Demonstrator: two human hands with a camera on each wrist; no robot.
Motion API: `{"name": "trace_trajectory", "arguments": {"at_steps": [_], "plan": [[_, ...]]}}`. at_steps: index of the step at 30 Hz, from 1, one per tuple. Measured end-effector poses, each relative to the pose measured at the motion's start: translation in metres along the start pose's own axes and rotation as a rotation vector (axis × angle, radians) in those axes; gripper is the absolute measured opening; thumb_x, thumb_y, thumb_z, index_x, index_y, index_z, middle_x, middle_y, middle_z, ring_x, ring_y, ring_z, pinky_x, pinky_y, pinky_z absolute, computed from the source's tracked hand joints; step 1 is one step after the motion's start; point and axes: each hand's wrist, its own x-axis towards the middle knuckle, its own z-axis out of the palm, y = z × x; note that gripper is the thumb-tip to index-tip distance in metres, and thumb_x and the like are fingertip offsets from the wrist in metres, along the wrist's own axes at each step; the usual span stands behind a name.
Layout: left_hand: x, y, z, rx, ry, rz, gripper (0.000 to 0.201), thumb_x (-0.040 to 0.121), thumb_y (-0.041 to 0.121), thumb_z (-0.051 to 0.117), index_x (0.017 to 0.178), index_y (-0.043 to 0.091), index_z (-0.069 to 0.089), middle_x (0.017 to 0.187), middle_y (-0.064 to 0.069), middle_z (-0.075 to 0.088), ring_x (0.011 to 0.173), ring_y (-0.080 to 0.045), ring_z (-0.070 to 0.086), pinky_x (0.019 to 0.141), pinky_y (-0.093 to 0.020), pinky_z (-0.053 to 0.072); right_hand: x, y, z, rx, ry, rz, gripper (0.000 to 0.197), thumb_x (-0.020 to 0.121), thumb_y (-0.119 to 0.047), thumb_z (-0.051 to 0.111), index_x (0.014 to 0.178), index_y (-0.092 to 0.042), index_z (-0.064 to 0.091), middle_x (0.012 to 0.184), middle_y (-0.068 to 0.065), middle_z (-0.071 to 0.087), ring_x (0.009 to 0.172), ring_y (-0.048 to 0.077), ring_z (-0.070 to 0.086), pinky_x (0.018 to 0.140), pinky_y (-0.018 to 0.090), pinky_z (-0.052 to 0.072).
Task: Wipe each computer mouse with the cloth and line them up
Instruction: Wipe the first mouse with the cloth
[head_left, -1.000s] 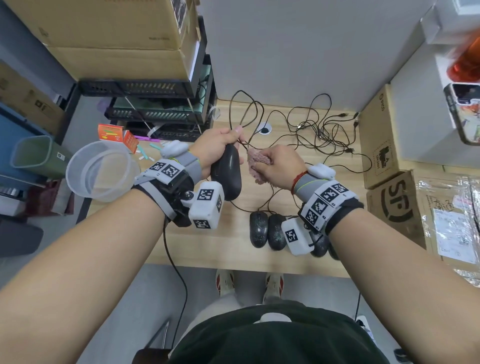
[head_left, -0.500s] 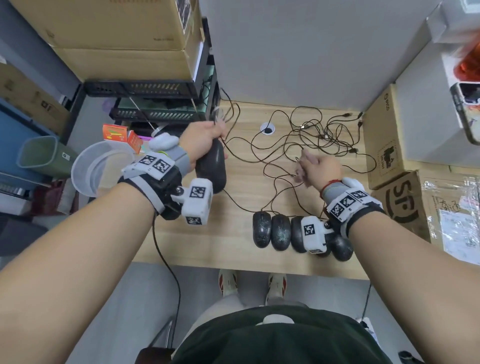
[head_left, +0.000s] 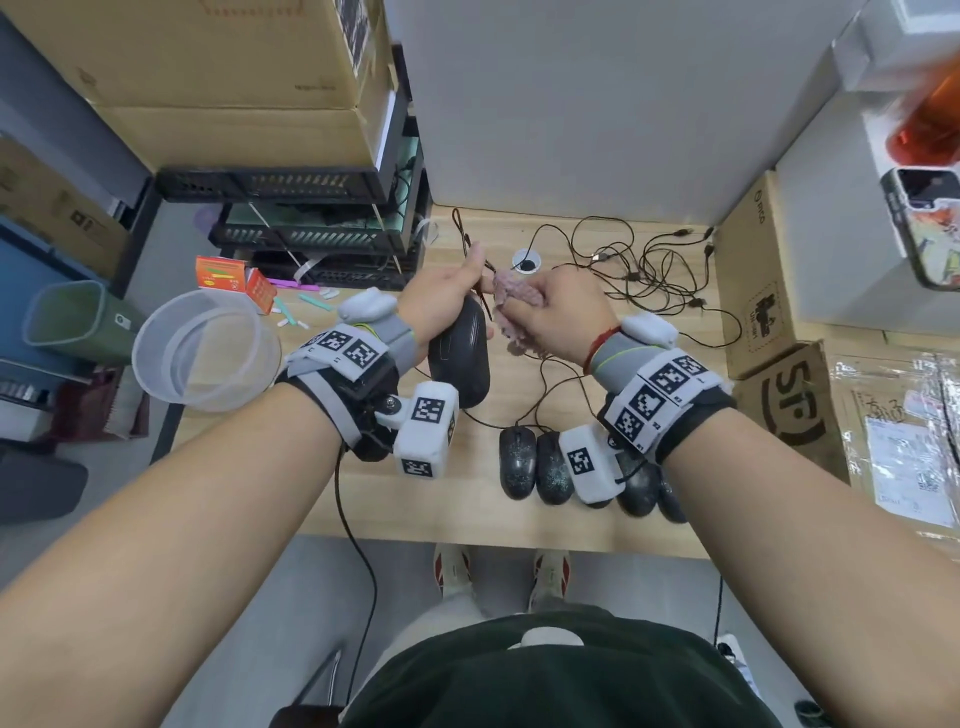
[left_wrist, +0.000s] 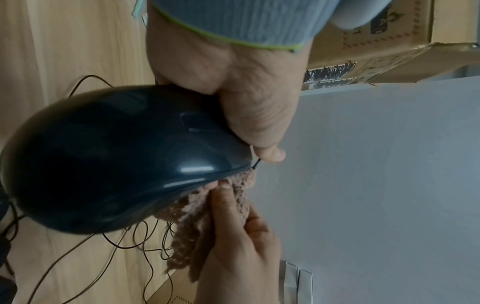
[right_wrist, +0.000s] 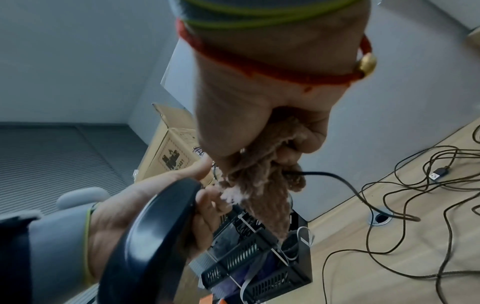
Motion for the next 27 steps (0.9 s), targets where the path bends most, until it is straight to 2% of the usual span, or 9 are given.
{"name": "trace_trajectory", "arguments": {"at_steps": [1,3,6,11,15,19,22,24,27], "plan": [[0.0,0.0,-0.001,0.012,0.013,0.005,0.053,0.089,0.068,0.057,0.065,0.024,0.074,0.061,0.0,0.062,0.076,-0.037,0.074,0.078,-0.042,0.058,-0.002,-0.002,0.002,-0.007,-0.02,-0.017,0.032,0.089,-0.037,0.056,0.063,-0.019,0.064,0.053,-0.007,0.068,0.053,0.011,0.069,0.061,0.034,0.058],[-0.001,0.0,-0.002,-0.035,0.027,0.012,0.045,0.093,0.053,0.064,0.062,0.02,0.071,0.061,-0.005,0.065,0.065,-0.033,0.071,0.068,-0.039,0.057,-0.005,-0.004,0.004,-0.042,-0.057,-0.053,0.033,0.091,-0.037,0.055,0.065,-0.019,0.064,0.052,-0.009,0.068,0.052,0.011,0.068,0.058,0.029,0.056],[-0.003,0.002,-0.003,-0.159,-0.031,0.006,0.03,0.1,0.032,0.061,0.079,0.012,0.066,0.053,-0.002,0.062,0.049,-0.021,0.063,0.053,-0.03,0.053,-0.002,0.001,0.01,-0.127,-0.077,-0.078,0.034,0.092,-0.041,0.054,0.067,-0.019,0.064,0.05,-0.014,0.066,0.049,0.006,0.065,0.056,0.026,0.053],[-0.005,0.004,-0.007,-0.177,-0.048,-0.015,0.029,0.102,0.036,0.056,0.086,0.012,0.06,0.049,0.006,0.053,0.05,-0.017,0.065,0.053,-0.028,0.054,-0.004,0.017,0.013,-0.115,-0.124,0.027,0.031,0.089,-0.037,0.056,0.065,-0.021,0.065,0.05,-0.015,0.065,0.045,0.007,0.062,0.053,0.025,0.048],[-0.001,0.008,-0.022,-0.204,0.021,-0.026,0.028,0.104,0.038,0.052,0.091,0.014,0.058,0.046,0.005,0.055,0.056,-0.018,0.065,0.05,-0.025,0.052,-0.012,0.047,0.01,-0.036,-0.156,0.209,0.029,0.089,-0.033,0.056,0.069,-0.016,0.069,0.051,-0.007,0.067,0.042,0.01,0.06,0.051,0.027,0.055],[0.0,0.015,-0.044,-0.258,0.126,-0.032,0.031,0.104,0.036,0.051,0.081,0.016,0.055,0.048,0.006,0.055,0.053,-0.015,0.066,0.052,-0.024,0.054,-0.021,0.079,0.002,0.089,-0.117,0.429,0.024,0.1,-0.017,0.051,0.084,-0.01,0.067,0.045,-0.006,0.061,0.034,0.005,0.054,0.034,0.016,0.04],[0.003,0.017,-0.058,-0.25,0.169,-0.025,0.031,0.105,0.036,0.051,0.081,0.016,0.053,0.047,0.007,0.056,0.05,-0.014,0.066,0.051,-0.025,0.053,-0.026,0.101,-0.002,0.141,-0.059,0.581,0.022,0.101,-0.02,0.047,0.094,-0.007,0.064,0.057,0.002,0.066,0.051,0.021,0.064,0.043,0.026,0.047],[0.004,0.013,-0.058,-0.197,0.174,-0.036,0.031,0.104,0.036,0.051,0.082,0.015,0.055,0.045,0.006,0.057,0.05,-0.016,0.067,0.051,-0.026,0.054,-0.022,0.109,-0.003,0.121,0.082,0.586,0.03,0.097,-0.03,0.054,0.092,-0.005,0.069,0.068,0.008,0.072,0.058,0.025,0.068,0.053,0.033,0.054],[0.002,0.002,-0.046,-0.073,0.135,0.02,0.03,0.102,0.035,0.057,0.083,0.013,0.062,0.046,0.003,0.058,0.053,-0.022,0.068,0.053,-0.03,0.054,-0.014,0.087,-0.009,0.226,0.194,0.529,0.031,0.1,-0.025,0.053,0.084,-0.003,0.069,0.06,0.004,0.065,0.043,0.013,0.062,0.043,0.022,0.05]]}}
